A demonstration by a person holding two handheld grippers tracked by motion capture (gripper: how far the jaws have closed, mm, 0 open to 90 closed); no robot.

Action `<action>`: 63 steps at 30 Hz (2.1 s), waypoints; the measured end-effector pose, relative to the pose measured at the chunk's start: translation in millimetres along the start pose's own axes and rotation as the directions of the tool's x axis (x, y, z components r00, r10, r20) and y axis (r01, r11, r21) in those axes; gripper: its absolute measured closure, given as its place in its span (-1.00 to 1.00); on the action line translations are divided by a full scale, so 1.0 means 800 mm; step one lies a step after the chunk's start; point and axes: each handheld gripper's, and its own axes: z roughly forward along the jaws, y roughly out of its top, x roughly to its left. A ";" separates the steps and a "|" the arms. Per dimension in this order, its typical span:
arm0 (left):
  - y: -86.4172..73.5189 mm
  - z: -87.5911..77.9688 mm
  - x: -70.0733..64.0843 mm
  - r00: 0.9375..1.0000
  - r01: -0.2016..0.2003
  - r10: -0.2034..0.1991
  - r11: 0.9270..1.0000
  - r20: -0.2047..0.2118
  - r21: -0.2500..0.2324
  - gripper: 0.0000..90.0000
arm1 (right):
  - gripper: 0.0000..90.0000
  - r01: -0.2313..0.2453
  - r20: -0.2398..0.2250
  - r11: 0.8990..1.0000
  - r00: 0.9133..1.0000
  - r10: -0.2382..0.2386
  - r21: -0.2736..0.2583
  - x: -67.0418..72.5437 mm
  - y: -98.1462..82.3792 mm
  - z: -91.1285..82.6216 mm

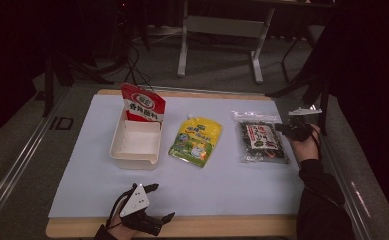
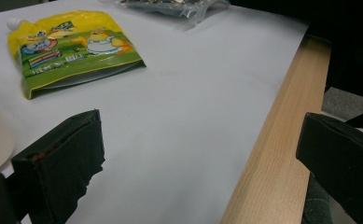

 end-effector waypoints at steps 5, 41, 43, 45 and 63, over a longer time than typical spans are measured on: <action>0.000 0.000 0.001 1.000 -0.002 0.002 1.000 -0.002 0.001 -0.96 | 1.00 -0.038 0.052 0.998 0.998 0.035 0.050 -0.022 -0.015 0.012; 0.002 0.001 0.000 1.000 -0.021 0.021 1.000 -0.003 0.011 -0.96 | 1.00 -0.044 0.030 0.990 0.999 0.040 0.134 0.026 -0.047 0.047; 0.002 0.001 -0.001 1.000 -0.021 0.022 1.000 -0.001 0.010 -0.96 | 1.00 -0.039 0.019 0.990 0.999 0.037 0.132 0.033 -0.050 0.045; 0.003 0.002 -0.001 1.000 -0.023 0.023 1.000 0.001 0.010 -0.96 | 1.00 -0.035 0.010 0.991 0.999 0.034 0.128 0.039 -0.052 0.042; 0.003 0.003 -0.002 1.000 -0.028 0.027 0.999 0.006 0.016 -0.96 | 1.00 -0.032 -0.050 0.997 0.998 0.036 0.071 0.059 -0.039 0.029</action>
